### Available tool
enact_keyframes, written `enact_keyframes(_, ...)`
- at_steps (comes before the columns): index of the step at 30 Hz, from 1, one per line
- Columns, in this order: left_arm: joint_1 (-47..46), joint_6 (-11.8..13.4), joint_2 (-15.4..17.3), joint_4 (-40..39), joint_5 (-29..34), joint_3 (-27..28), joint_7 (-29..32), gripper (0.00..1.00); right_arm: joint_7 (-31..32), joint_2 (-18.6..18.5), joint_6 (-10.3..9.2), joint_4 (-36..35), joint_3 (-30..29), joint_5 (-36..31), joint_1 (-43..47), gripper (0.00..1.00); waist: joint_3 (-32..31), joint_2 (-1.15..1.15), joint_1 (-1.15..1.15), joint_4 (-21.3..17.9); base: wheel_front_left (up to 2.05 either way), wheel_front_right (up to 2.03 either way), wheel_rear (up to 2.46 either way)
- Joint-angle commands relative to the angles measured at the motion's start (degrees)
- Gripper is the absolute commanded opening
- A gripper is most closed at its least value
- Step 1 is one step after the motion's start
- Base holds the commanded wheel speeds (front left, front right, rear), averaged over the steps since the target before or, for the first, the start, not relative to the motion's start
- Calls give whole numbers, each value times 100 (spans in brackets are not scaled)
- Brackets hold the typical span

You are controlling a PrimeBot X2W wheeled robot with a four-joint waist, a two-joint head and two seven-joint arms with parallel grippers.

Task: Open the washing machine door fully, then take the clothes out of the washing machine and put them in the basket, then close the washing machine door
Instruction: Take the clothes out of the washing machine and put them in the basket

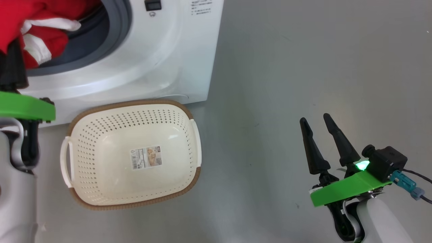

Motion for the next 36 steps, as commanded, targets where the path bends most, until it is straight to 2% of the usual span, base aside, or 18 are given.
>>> enact_keyframes(1,122,-47,184,-293,101,252,-51,0,-37,-9,28,-116,86,-89,146,100,-41,0,0,51,0,0,0)
enact_keyframes(10,759,-154,-366,-1825,574,828,-51,0,-37,-9,28,-128,-9,-132,168,100,-78,0,0,190,0,0,0)
enact_keyframes(17,1232,-160,-544,-2587,683,726,-51,0,-37,-9,28,-134,-2,-138,161,100,-57,0,0,237,0,0,0)
enact_keyframes(25,1630,-161,-736,-2397,654,646,-51,0,-37,-9,28,-155,28,-124,99,100,67,0,0,254,0,0,0)
enact_keyframes(36,1913,-161,-899,-1379,619,417,-51,0,-37,-9,28,-225,71,-51,-88,100,548,0,0,245,0,0,0)
